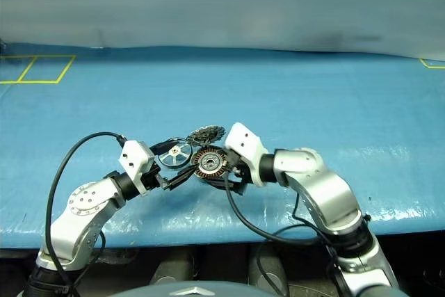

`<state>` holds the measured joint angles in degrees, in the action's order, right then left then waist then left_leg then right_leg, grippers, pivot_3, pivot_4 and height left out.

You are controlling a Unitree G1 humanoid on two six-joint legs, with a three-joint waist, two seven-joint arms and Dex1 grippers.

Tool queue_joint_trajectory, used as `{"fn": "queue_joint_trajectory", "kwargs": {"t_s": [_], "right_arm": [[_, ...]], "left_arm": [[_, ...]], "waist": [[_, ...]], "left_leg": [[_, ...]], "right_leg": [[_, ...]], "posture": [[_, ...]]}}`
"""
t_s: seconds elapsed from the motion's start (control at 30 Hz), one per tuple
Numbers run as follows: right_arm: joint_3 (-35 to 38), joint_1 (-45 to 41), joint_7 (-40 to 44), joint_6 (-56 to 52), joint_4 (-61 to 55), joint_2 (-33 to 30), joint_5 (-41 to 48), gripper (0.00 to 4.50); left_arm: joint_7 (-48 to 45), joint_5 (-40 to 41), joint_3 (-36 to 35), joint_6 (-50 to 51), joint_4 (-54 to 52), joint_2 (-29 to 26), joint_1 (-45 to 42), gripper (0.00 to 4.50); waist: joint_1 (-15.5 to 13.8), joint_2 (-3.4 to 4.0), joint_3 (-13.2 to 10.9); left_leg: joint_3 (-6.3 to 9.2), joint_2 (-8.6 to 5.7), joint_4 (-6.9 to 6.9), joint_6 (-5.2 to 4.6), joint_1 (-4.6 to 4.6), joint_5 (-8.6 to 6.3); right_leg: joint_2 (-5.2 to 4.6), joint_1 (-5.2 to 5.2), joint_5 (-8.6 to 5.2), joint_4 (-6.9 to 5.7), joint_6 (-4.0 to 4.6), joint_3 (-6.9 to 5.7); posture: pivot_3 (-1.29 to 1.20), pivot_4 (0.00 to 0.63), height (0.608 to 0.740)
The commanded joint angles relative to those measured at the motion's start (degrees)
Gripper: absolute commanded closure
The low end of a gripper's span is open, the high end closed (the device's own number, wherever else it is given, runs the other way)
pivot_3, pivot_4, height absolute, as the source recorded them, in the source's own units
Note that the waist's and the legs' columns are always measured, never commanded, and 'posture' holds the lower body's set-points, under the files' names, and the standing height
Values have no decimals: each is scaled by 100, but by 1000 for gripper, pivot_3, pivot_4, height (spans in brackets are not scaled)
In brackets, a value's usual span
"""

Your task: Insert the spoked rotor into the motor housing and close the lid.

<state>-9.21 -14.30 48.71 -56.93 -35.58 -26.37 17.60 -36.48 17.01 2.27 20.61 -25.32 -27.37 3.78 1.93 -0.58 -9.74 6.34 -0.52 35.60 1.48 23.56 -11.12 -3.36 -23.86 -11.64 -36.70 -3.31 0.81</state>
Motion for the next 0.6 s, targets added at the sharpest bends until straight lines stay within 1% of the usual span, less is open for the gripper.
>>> {"fn": "queue_joint_trajectory", "kwargs": {"t_s": [0.03,0.07,0.13,0.23,0.3,0.4,0.6], "right_arm": [[464,683,-140,686,-273,6,218,435],[497,842,-204,815,-237,16,225,435],[603,1144,-383,1419,59,260,197,435],[437,1324,-470,1846,616,297,35,435],[306,1356,-519,2124,928,285,-86,435],[183,1292,-808,2624,1497,385,-393,435],[98,1136,-1217,3091,2141,610,-645,435]], "left_arm": [[-32,85,-154,-125,-205,-59,39,0],[-36,82,-160,-116,-204,-69,48,0],[-53,102,-161,-88,-209,-74,58,0],[12,72,-174,-57,-192,-56,55,0],[31,76,-180,-45,-182,-52,51,0],[21,93,-183,-34,-206,-69,72,0],[58,105,-214,-29,-253,-81,138,0]], "waist": [[-2,-1,0],[8,-1,0],[26,0,-1],[21,-1,-2],[12,-2,-3],[10,-2,-3],[12,-2,-3]], "left_leg": [[0,1,2,0,-2,0],[1,2,2,0,-3,0],[-3,4,2,1,-6,-1],[-5,7,4,1,-9,-1],[-6,6,9,1,-7,-1],[-9,2,8,1,-2,-1],[-8,3,-1,1,-2,-1]], "right_leg": [[0,2,0,-2,0,-1],[1,2,-1,-3,1,-1],[1,-1,-1,-8,2,1],[1,1,-1,-9,2,0],[-1,3,-1,-7,2,0],[-6,1,-1,-4,2,1],[-3,-2,-1,-4,2,0]], "posture": [[0,150,740],[0,150,740],[0,150,740],[0,150,740],[0,150,740],[0,150,740],[0,150,740]]}}
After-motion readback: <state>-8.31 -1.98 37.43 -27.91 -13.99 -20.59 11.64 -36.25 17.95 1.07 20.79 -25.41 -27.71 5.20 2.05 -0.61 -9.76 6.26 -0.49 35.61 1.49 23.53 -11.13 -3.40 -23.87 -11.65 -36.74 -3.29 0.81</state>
